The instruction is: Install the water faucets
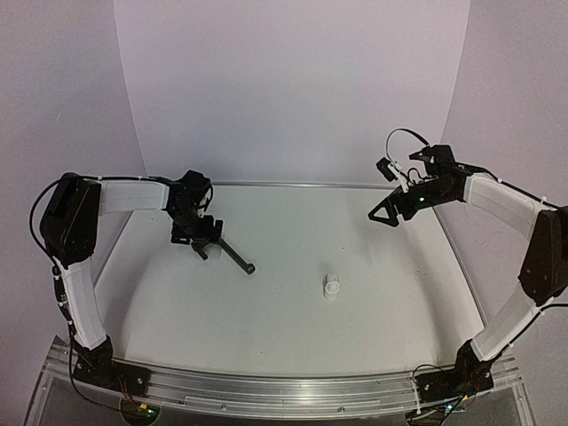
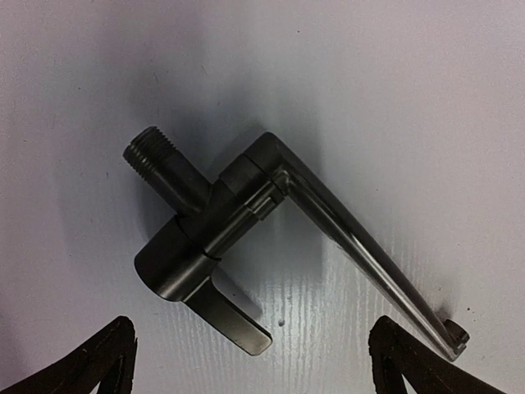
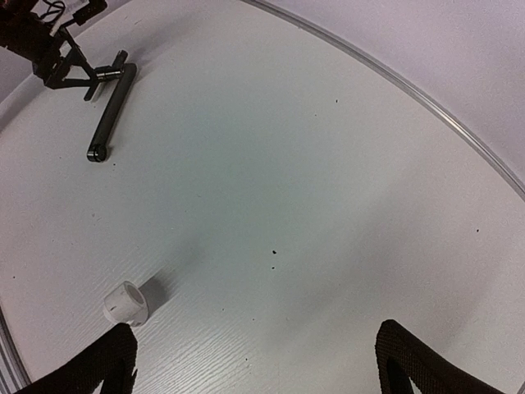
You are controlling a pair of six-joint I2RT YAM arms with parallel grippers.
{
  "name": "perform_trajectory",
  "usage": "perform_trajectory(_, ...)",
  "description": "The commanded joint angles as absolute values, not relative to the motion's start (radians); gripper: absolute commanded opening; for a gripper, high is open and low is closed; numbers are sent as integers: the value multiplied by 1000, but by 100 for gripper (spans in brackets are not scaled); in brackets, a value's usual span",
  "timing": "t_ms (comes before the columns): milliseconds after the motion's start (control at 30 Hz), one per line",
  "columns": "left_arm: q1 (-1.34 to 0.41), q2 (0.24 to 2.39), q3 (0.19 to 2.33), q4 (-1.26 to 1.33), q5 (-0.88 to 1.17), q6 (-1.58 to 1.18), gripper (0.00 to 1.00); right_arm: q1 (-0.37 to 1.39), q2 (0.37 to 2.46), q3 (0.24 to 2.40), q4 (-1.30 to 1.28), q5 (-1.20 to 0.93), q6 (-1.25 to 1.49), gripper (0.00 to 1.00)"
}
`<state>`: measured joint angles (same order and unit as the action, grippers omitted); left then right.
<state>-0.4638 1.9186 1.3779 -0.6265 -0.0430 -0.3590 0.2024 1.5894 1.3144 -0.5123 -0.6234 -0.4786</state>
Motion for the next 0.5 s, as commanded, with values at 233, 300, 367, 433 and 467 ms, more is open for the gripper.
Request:
perform_trajectory(233,-587,1925,1430,-559,-68,-586,90,202,1632,1372,-520,-647,-444,98)
perform_trajectory(300,-611,1977,1499,-624,-121,-635,90,202,1642,1389,-519,-646,-423,98)
perform_trajectory(367,-626,2016,1538,-656,-158,-671,89,202,1648,1398,-518,-648,-412,98)
perform_trajectory(433,-632,2042,1556,-670,-168,-707,86,202,1648,1405,-518,-650,-401,98)
perform_trajectory(467,-633,2053,1562,-673,-166,-721,84,202,1647,1407,-518,-649,-398,98)
